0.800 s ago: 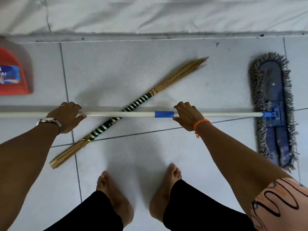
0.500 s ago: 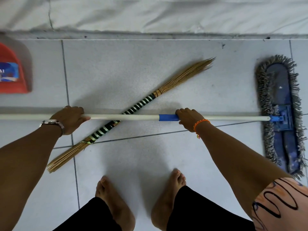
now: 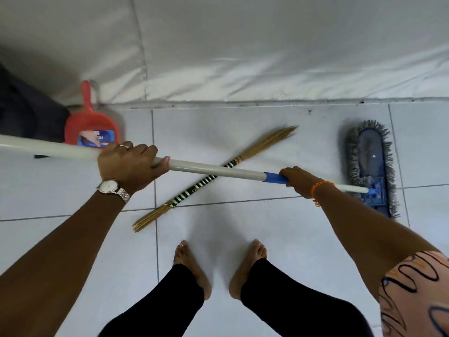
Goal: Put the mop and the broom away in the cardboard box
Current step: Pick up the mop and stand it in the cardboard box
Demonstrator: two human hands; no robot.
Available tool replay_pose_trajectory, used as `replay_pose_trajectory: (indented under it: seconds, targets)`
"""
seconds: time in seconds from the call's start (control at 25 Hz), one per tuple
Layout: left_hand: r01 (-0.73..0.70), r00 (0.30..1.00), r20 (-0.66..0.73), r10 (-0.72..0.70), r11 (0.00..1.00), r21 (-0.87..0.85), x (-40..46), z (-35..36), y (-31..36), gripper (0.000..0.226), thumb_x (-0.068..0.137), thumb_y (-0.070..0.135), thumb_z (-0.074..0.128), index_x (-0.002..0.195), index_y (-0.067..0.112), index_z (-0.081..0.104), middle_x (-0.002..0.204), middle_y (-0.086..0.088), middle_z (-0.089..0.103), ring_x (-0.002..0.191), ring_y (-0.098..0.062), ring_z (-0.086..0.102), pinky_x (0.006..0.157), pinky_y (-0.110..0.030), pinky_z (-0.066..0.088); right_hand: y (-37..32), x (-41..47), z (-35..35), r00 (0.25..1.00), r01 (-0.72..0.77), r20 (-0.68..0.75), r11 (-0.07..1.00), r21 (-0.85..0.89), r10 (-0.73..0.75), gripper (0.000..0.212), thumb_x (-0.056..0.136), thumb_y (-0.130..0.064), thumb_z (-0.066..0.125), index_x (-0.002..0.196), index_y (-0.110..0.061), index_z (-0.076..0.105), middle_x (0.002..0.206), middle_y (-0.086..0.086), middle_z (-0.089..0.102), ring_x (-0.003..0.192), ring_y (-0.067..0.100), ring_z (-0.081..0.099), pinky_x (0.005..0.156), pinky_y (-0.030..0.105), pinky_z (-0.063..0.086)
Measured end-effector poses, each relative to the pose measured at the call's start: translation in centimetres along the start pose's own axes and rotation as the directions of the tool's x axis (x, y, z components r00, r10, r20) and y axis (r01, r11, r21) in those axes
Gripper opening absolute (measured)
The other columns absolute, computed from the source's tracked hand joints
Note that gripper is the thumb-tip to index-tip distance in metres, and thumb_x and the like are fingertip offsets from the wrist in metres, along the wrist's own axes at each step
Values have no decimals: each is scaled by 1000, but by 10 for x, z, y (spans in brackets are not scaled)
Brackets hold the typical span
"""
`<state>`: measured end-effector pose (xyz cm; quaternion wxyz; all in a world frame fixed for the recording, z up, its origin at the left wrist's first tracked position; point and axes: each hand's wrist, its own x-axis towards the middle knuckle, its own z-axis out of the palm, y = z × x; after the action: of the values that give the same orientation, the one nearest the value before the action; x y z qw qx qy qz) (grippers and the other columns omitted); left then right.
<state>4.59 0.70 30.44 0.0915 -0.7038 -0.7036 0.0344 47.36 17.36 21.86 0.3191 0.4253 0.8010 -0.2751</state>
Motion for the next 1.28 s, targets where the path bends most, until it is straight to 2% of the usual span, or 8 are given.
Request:
replay_pose_trajectory:
  seconds: [0.12, 0.24, 0.36, 0.44, 0.48, 0.6, 0.72, 1.28]
  targets:
    - [18, 942, -335, 15, 995, 94, 37, -138, -22, 42, 88, 48, 56, 59, 18, 63, 53, 2, 62, 63, -28, 63, 74, -37, 42, -32, -71, -69, 997, 19, -69, 998, 52, -15, 21, 92, 4, 51, 107, -9, 55, 103, 13, 61, 93, 28, 55, 84, 42, 47]
    - [126, 769, -634, -87, 992, 16, 89, -271, -49, 28, 83, 48, 59, 75, 22, 68, 93, 6, 72, 102, -31, 60, 104, -44, 29, -70, -141, -148, 981, 34, -193, 987, 156, -3, 17, 92, 1, 54, 108, -4, 56, 106, 15, 62, 96, 32, 57, 78, 38, 42]
    - [222, 560, -734, -384, 923, -313, 145, -396, -58, 52, 76, 37, 70, 122, 12, 62, 144, -12, 48, 134, -39, 37, 122, -48, 18, -113, -206, -221, 939, 110, -343, 961, 255, -17, 12, 91, 0, 53, 101, -6, 56, 97, 14, 62, 86, 34, 59, 72, 41, 43]
    - [77, 408, -701, -584, 788, -611, 177, -477, -47, 75, 78, 22, 76, 137, -10, 43, 147, -36, 32, 138, -50, 30, 120, -56, 24, -142, -246, -262, 905, 165, -425, 946, 281, -32, 7, 91, -2, 54, 95, -8, 53, 91, 12, 61, 79, 31, 56, 71, 41, 45]
    - [-16, 405, -622, -670, 675, -738, 191, -515, -41, 73, 82, 18, 74, 137, -16, 39, 144, -39, 35, 135, -50, 36, 115, -58, 33, -156, -261, -280, 887, 188, -462, 935, 301, -30, 6, 92, -3, 55, 94, -7, 52, 90, 12, 60, 78, 30, 55, 71, 41, 45]
    - [-183, 639, -343, -688, 297, -937, 212, -608, -23, 27, 98, 22, 55, 115, 2, 56, 94, -13, 71, 86, -32, 69, 80, -50, 57, -201, -293, -317, 836, 246, -548, 885, 395, 13, 9, 93, -3, 53, 94, -10, 47, 91, 12, 59, 77, 27, 52, 69, 37, 43]
    - [-261, 766, -213, -606, 9, -965, 214, -670, -26, 15, 101, 26, 49, 89, 18, 46, 56, 4, 46, 45, -23, 44, 48, -36, 45, -247, -308, -338, 820, 313, -573, 826, 468, 14, 6, 94, -4, 52, 96, -7, 48, 97, 16, 59, 76, 24, 48, 69, 32, 41]
    - [-309, 719, -290, -632, 83, -947, 28, -719, -247, 35, 103, 26, 51, 74, 20, 32, 53, 4, 25, 41, -15, 21, 41, -21, 25, -563, -321, -333, 820, 485, -544, 718, 500, -176, 12, 97, 2, 48, 109, 1, 51, 93, 11, 51, 75, 19, 45, 84, 38, 51]
